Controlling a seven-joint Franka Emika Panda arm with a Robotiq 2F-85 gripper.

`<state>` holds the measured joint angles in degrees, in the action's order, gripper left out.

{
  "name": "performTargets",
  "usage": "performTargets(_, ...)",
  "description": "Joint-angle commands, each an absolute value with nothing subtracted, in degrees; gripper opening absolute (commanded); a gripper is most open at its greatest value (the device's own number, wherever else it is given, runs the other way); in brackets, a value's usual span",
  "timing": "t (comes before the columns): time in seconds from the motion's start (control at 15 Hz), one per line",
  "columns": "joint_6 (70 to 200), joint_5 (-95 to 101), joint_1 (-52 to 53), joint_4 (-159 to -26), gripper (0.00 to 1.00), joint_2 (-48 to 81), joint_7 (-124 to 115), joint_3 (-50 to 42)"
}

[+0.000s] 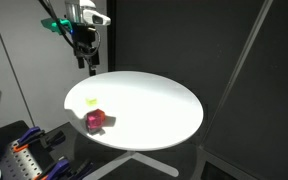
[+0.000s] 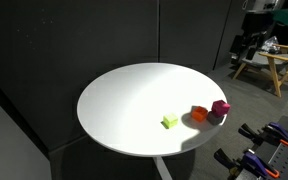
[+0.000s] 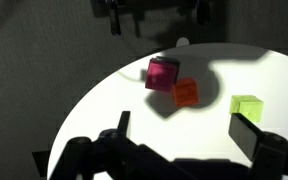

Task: Pick up the pink block and put it on the lime green block

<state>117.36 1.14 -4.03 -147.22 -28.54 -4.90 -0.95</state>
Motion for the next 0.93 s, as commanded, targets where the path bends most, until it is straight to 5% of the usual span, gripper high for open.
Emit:
performTargets(0.0, 121.7, 2.3, -3.2, -147.6, 1.0, -25.6, -3.5, -0.5)
performTargets(0.87, 136.1, 2.8, -4.0, -151.8, 1.0, -15.7, -7.1, -0.3)
